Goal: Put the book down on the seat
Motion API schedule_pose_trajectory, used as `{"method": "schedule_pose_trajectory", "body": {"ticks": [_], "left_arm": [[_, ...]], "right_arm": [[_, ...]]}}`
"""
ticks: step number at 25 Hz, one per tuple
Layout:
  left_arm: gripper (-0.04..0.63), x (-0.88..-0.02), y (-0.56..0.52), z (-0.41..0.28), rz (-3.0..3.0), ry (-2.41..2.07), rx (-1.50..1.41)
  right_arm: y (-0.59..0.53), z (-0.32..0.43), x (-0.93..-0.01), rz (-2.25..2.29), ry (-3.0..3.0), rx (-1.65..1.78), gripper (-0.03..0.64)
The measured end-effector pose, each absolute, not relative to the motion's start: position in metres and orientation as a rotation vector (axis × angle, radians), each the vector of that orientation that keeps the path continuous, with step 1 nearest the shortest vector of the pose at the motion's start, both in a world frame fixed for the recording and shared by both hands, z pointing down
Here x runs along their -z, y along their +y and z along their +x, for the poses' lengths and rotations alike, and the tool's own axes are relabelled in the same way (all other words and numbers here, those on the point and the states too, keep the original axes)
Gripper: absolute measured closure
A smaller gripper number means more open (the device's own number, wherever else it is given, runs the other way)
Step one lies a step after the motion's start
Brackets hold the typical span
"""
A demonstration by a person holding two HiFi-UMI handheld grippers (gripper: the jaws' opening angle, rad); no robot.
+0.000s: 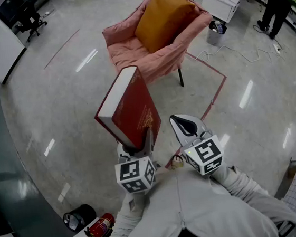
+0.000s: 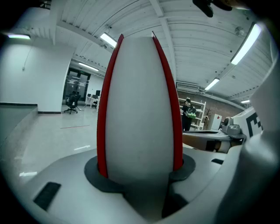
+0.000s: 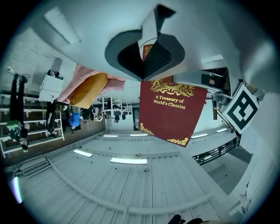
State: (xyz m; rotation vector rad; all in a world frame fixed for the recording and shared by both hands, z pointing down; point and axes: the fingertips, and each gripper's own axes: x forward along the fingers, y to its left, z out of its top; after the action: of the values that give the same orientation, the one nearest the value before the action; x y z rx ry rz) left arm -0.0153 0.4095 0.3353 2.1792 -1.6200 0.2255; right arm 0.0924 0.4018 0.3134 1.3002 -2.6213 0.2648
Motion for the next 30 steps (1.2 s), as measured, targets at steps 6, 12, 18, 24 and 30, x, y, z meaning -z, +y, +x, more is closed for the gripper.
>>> {"method": "schedule_pose_trajectory", "body": {"ticks": [6, 12, 18, 24, 30], "left_arm": [[0.350, -0.332, 0.414, -0.019, 2.181, -1.628, -0.228], [0.350, -0.337, 0.419, -0.018, 2.160, -1.649, -0.225], [0.350, -0.338, 0.416, -0.015, 2.161, -1.664, -0.216], [0.350, -0.339, 0.416, -0.014, 2.143, -1.664, -0.219], [0.350, -0.342, 0.420, -0.012, 2.131, -1.684, -0.225]], "right_arm": [[0.407, 0.088, -0.305, 1.290, -2.643, -0.239, 0.618], [0.412, 0.092, -0.310, 1.254, -2.651, -0.236, 0.618], [0.409, 0.098, -0.312, 1.263, -2.667, -0.263, 0.617], [0.409, 0.097, -0.316, 1.233, -2.662, -0.289, 0.617], [0.415, 0.097, -0.324, 1.186, -2.665, -0.317, 0.617]]}}
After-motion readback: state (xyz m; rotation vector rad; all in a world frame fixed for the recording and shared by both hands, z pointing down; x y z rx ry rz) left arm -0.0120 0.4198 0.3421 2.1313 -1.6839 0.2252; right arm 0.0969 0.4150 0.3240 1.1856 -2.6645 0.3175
